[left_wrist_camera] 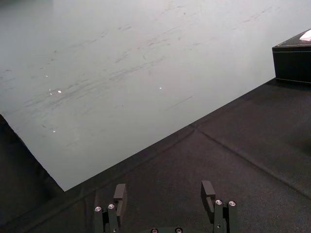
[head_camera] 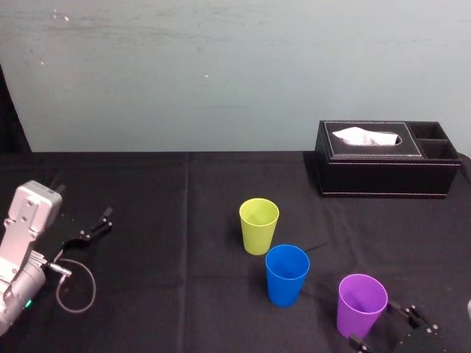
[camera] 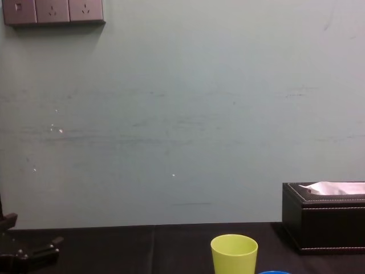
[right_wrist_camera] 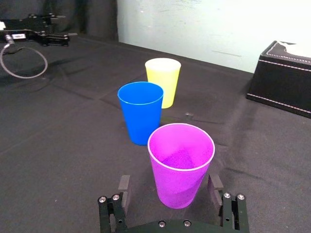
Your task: Stack the three plastic cups sequentially using one hand.
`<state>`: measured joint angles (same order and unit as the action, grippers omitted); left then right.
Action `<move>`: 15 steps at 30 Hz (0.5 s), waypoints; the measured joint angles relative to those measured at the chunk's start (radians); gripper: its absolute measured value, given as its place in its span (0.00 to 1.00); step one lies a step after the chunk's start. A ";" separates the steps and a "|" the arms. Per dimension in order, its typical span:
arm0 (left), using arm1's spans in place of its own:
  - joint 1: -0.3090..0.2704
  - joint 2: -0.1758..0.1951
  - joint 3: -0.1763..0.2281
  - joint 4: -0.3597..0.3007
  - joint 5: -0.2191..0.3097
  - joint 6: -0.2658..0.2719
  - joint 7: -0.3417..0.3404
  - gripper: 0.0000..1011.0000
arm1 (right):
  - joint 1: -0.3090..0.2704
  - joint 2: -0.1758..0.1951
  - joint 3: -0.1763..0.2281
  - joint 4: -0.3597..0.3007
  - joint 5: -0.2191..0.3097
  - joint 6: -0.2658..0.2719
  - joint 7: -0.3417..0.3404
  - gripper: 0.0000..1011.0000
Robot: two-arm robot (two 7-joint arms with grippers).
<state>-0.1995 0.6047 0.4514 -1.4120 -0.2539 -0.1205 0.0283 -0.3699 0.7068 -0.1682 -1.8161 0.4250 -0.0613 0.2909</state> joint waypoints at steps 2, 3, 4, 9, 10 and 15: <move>0.000 0.000 0.000 0.000 0.000 0.000 0.000 0.99 | 0.011 -0.017 -0.004 0.007 -0.003 0.008 -0.005 0.99; 0.000 0.000 0.000 0.000 0.000 0.000 0.000 0.99 | 0.014 -0.022 -0.005 0.010 -0.005 0.011 -0.007 0.99; 0.000 0.000 0.000 0.000 0.000 0.000 0.000 0.99 | 0.020 -0.034 -0.008 0.014 -0.008 0.015 -0.010 0.99; 0.000 0.000 0.000 0.000 0.000 0.000 0.000 0.99 | 0.036 -0.065 -0.014 0.026 -0.021 0.023 -0.021 0.99; 0.000 0.000 0.000 0.000 0.000 0.000 0.000 0.99 | 0.042 -0.075 -0.016 0.031 -0.028 0.024 -0.024 0.99; 0.000 0.000 0.000 0.000 0.000 0.000 0.000 0.99 | 0.061 -0.103 -0.022 0.045 -0.049 0.025 -0.035 0.99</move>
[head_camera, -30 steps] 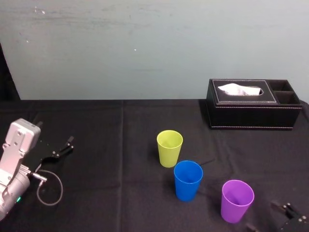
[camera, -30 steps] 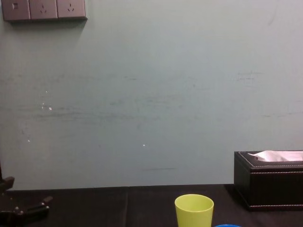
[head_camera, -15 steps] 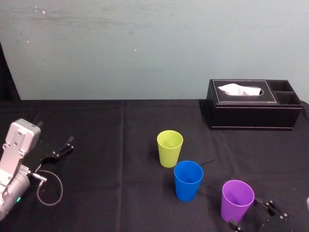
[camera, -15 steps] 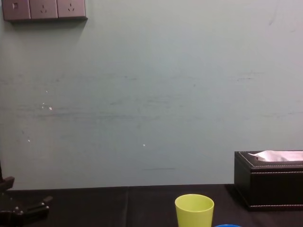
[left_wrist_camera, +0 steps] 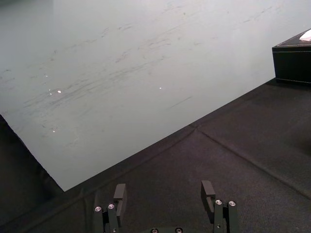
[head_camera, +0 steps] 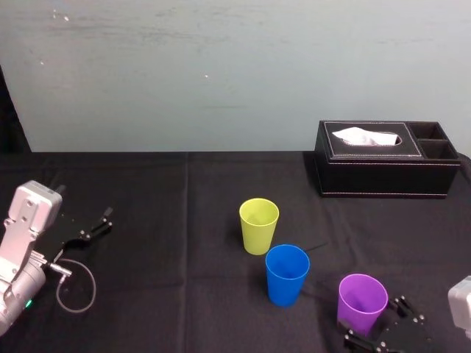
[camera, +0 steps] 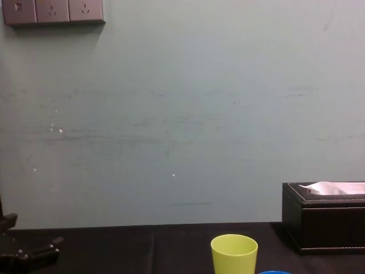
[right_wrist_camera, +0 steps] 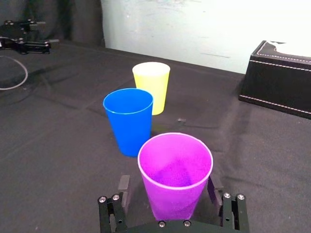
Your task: Stack the three plastic cups sequentially using one hand.
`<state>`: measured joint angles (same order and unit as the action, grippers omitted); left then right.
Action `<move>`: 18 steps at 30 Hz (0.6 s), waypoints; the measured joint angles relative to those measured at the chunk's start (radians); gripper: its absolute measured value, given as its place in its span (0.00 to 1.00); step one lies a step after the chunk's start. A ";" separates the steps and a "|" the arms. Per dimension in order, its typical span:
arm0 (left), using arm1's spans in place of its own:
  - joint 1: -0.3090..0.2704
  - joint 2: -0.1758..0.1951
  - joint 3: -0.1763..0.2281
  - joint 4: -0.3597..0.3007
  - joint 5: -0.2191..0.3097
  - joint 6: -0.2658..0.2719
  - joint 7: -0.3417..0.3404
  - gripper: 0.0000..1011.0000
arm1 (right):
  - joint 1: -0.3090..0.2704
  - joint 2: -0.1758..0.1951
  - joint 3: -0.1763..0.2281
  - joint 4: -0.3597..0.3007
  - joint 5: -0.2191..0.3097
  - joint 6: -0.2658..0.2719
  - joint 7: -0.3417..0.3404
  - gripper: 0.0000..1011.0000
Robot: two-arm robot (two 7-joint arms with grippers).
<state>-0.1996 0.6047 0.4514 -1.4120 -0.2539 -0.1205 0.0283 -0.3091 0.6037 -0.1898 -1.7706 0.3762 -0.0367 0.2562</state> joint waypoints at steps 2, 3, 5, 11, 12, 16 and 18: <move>0.000 0.000 0.000 0.000 0.000 0.000 0.000 0.99 | 0.009 -0.014 -0.003 0.008 -0.014 0.001 -0.008 0.99; 0.000 0.000 0.000 0.000 0.000 0.000 0.000 0.99 | 0.012 -0.019 -0.004 0.010 -0.019 0.002 -0.012 0.99; 0.000 0.000 0.000 0.000 0.000 0.000 0.000 0.99 | 0.019 -0.034 -0.006 0.016 -0.034 0.006 -0.024 0.99; 0.000 0.000 0.000 0.000 0.000 0.000 0.000 0.99 | 0.032 -0.062 -0.010 0.028 -0.068 0.009 -0.042 0.99; 0.000 0.000 0.000 0.000 0.000 0.000 0.000 0.99 | 0.034 -0.065 -0.011 0.030 -0.071 0.010 -0.044 0.99; 0.000 0.000 0.000 0.000 0.000 0.000 0.000 0.99 | 0.033 -0.063 -0.011 0.030 -0.070 0.010 -0.044 0.99; 0.000 0.000 0.000 0.000 0.000 0.000 0.000 0.99 | 0.032 -0.062 -0.011 0.029 -0.069 0.010 -0.043 0.99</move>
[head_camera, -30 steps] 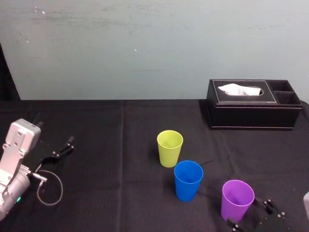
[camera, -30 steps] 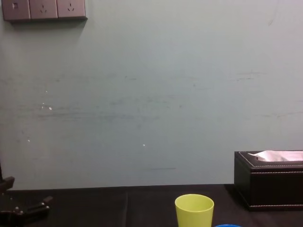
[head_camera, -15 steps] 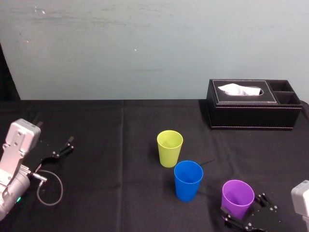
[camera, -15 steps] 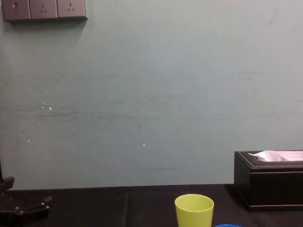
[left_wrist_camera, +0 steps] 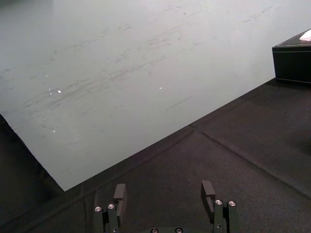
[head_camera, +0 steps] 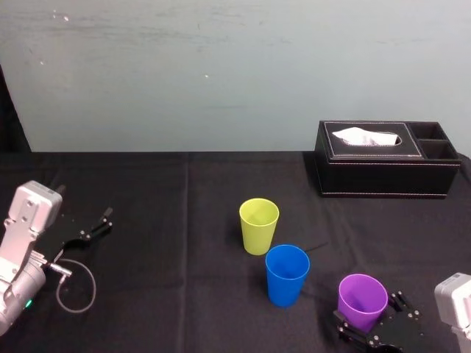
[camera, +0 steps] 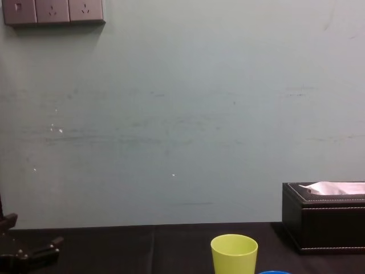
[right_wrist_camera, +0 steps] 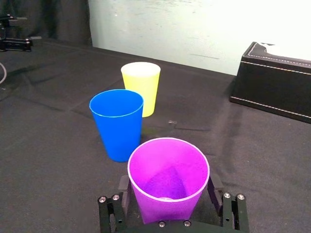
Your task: Stack the three plastic cups sequentially using one hand.
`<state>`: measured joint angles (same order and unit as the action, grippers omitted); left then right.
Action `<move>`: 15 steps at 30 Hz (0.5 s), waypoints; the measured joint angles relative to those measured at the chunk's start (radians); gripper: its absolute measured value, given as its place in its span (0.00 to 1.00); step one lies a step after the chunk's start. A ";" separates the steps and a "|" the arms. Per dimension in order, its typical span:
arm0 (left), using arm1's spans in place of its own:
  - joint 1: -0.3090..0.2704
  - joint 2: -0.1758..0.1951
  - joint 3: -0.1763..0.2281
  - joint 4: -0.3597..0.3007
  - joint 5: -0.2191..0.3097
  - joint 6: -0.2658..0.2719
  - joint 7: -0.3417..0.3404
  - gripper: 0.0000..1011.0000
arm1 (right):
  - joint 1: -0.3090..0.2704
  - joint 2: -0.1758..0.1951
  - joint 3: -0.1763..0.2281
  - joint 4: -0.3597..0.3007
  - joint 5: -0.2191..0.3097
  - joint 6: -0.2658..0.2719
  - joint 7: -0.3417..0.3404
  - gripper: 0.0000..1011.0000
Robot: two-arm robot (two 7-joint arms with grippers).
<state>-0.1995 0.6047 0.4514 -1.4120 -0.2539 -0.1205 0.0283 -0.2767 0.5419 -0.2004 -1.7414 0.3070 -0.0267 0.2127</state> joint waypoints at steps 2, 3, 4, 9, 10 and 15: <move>0.000 0.000 0.000 0.000 0.000 0.000 0.000 0.99 | 0.000 0.001 0.000 0.000 0.001 0.000 0.000 0.99; 0.000 0.000 0.000 0.000 0.000 0.000 0.000 0.99 | -0.001 0.001 0.000 -0.001 0.001 0.000 0.000 0.99; 0.000 0.000 0.000 0.000 0.000 0.000 0.000 0.99 | -0.001 0.002 0.000 -0.001 0.002 0.000 0.000 0.99; 0.000 0.000 0.000 0.000 0.000 0.000 0.000 0.99 | -0.002 0.003 0.001 -0.002 0.004 -0.001 0.001 0.92; 0.000 0.000 0.000 0.000 0.000 0.000 0.000 0.99 | -0.002 0.003 0.001 -0.002 0.004 -0.001 0.001 0.87; 0.000 0.000 0.000 0.000 0.000 0.000 0.000 0.99 | -0.002 0.004 0.001 -0.003 0.006 -0.001 0.001 0.76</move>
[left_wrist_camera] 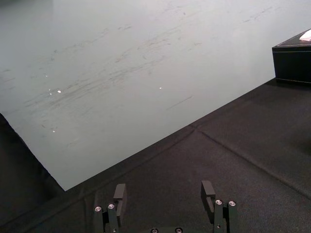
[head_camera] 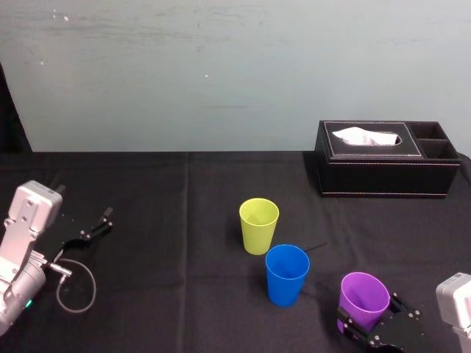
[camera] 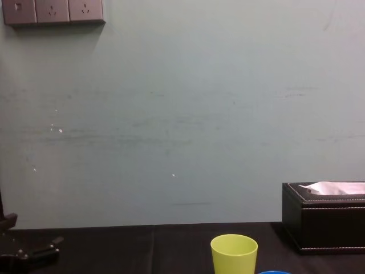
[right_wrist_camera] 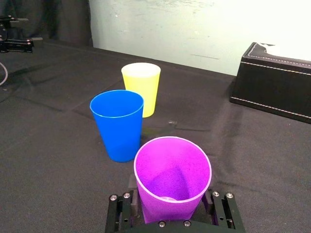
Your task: Stack the three plastic cups sequentially using one hand.
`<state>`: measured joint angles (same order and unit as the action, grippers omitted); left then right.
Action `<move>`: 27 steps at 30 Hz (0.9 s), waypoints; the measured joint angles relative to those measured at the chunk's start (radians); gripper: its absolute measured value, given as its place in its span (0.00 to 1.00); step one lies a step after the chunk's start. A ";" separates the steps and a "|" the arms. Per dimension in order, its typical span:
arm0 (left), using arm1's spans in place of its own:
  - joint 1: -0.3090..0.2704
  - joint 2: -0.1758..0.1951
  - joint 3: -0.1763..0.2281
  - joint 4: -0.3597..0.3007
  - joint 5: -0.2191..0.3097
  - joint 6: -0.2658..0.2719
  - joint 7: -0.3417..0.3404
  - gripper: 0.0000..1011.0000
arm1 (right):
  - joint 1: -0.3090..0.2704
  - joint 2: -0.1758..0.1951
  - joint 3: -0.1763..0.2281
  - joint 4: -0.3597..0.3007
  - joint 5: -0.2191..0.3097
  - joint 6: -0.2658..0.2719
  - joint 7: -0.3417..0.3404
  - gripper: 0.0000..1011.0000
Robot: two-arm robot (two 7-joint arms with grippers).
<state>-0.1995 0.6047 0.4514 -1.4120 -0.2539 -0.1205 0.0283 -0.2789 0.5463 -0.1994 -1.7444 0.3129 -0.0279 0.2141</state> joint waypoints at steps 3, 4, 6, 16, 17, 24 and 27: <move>0.000 0.000 0.000 0.000 0.000 0.000 0.000 0.99 | 0.000 0.000 0.000 0.000 0.000 0.000 0.001 0.73; 0.000 0.000 0.000 0.000 0.000 0.000 0.000 0.99 | 0.000 0.000 0.000 0.000 0.000 0.000 0.001 0.73; 0.000 0.000 0.000 0.000 0.000 0.000 0.000 0.99 | 0.000 0.001 0.001 -0.001 0.001 0.000 0.001 0.72; 0.000 0.000 0.000 0.000 0.000 0.000 0.000 0.99 | 0.046 0.012 0.022 -0.030 -0.019 0.040 0.049 0.72; 0.000 0.000 0.000 0.000 0.000 0.000 0.000 0.99 | 0.065 0.012 0.026 -0.033 -0.017 0.056 0.061 0.72; 0.000 0.000 0.000 0.000 0.000 0.000 0.000 0.99 | 0.171 -0.001 0.030 -0.025 -0.001 0.130 0.110 0.72; 0.000 0.000 0.000 0.000 0.000 0.000 0.000 0.99 | 0.241 -0.014 0.026 -0.009 0.023 0.170 0.137 0.72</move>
<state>-0.1996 0.6047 0.4514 -1.4120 -0.2539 -0.1205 0.0283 -0.0376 0.5325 -0.1733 -1.7534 0.3361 0.1425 0.3511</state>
